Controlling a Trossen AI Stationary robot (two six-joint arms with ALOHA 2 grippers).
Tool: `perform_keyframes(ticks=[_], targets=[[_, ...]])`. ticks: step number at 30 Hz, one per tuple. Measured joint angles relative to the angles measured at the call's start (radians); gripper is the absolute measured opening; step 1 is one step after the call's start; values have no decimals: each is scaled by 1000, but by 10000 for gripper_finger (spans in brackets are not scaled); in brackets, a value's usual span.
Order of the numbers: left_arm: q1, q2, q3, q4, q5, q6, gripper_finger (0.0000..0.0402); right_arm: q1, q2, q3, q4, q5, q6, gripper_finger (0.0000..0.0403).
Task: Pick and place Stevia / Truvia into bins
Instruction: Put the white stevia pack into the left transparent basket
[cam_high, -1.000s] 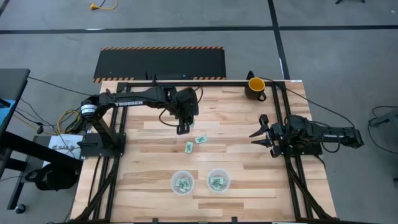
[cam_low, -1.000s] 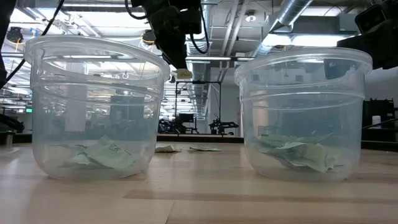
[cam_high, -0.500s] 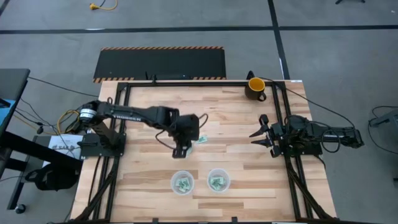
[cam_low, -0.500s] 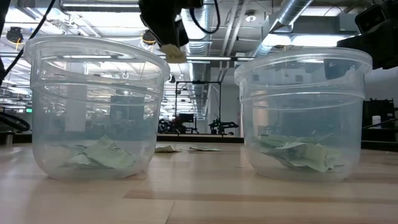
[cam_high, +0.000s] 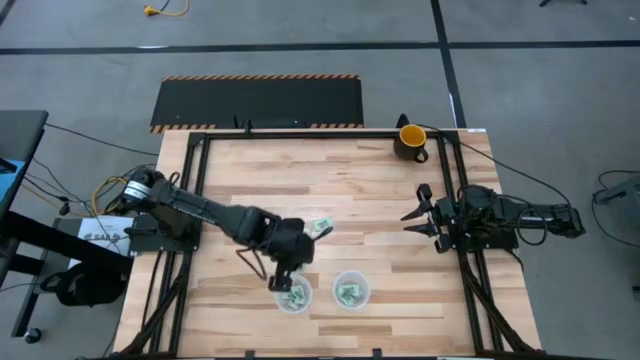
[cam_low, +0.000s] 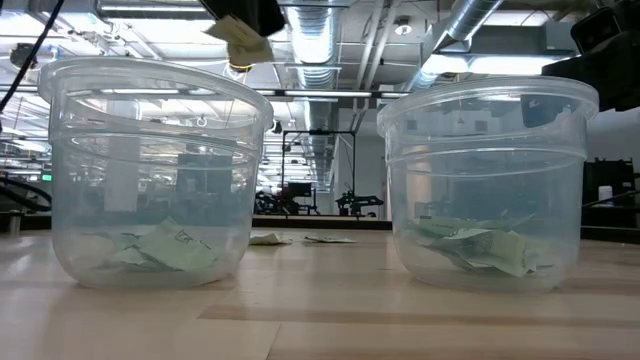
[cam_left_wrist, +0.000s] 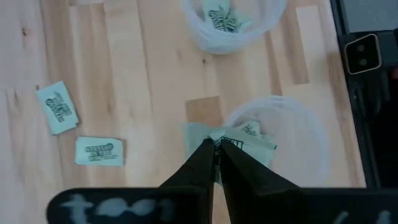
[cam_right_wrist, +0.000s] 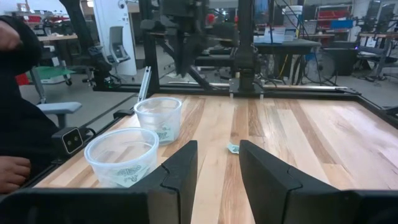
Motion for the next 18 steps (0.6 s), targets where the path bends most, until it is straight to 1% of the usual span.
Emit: perform_keyframes(ticks=[8, 13, 18], targets=[[-116, 0, 0, 22, -87, -111, 6, 0, 0, 0, 0, 0, 0, 113], [-182, 0, 0, 37, -122, -162, 6, 0, 0, 0, 0, 0, 0, 113], [-239, 7, 1, 54, -160, -177, 6, 0, 0, 0, 0, 0, 0, 113]])
